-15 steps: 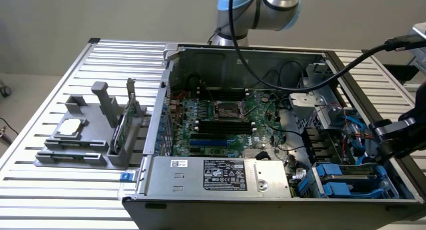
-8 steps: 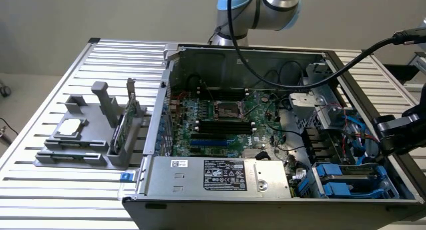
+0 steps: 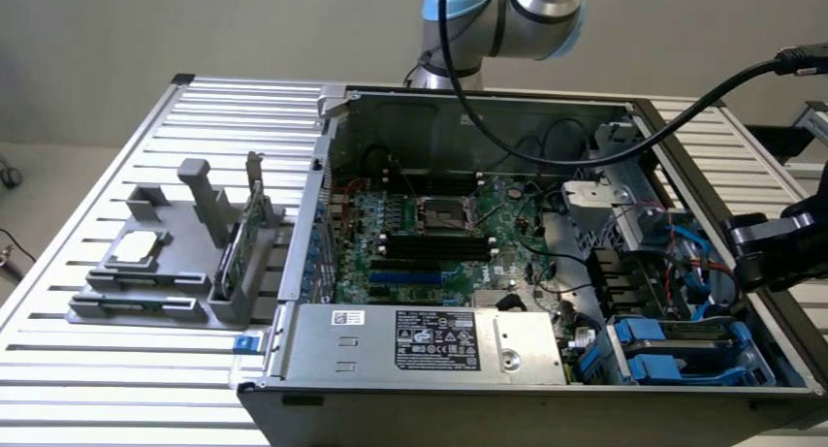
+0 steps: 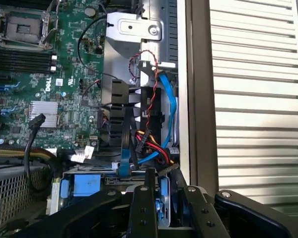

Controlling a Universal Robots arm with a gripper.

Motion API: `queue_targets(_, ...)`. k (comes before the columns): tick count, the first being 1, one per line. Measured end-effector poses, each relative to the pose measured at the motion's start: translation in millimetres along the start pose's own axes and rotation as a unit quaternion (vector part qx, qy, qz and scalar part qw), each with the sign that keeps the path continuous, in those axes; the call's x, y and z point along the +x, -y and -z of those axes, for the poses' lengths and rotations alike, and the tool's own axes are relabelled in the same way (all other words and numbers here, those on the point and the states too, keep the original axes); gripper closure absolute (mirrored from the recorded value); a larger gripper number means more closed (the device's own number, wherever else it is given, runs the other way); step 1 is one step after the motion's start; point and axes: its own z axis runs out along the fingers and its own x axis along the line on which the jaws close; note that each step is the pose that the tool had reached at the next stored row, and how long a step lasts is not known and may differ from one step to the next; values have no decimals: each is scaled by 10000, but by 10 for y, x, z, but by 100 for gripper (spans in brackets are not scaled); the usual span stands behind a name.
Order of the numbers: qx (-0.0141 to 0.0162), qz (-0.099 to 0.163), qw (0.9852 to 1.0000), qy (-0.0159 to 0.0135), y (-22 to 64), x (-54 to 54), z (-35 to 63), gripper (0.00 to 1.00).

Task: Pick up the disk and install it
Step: 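Insert the first disk wire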

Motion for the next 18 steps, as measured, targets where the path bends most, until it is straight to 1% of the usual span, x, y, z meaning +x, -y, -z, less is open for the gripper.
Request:
queue_targets(1, -14, -41, 10000, 7, 0, 1, 0, 73)
queue_targets(2, -20, -86, 10000, 15, -1, 2, 1, 73)
queue_targets(3, -18, -129, 9999, 21, -1, 3, 0, 73)
queue_targets(4, -10, -181, 9998, 28, 0, 4, -1, 73)
queue_targets(6, 16, -312, 9995, 58, 3, 6, -10, 73)
queue_targets(9, 63, -568, 9983, 128, 13, 12, -47, 73)
queue_targets(12, 111, -823, 9964, 198, 25, 20, -90, 73)
queue_targets(14, 143, -992, 9947, 245, 32, 25, -116, 73)
queue_targets(15, 157, -1069, 9938, 260, 34, 26, -124, 73)
queue_targets(16, 167, -1117, 9933, 260, 35, 27, -127, 73)
queue_targets(18, 183, -1190, 9924, 234, 39, 28, -127, 73)
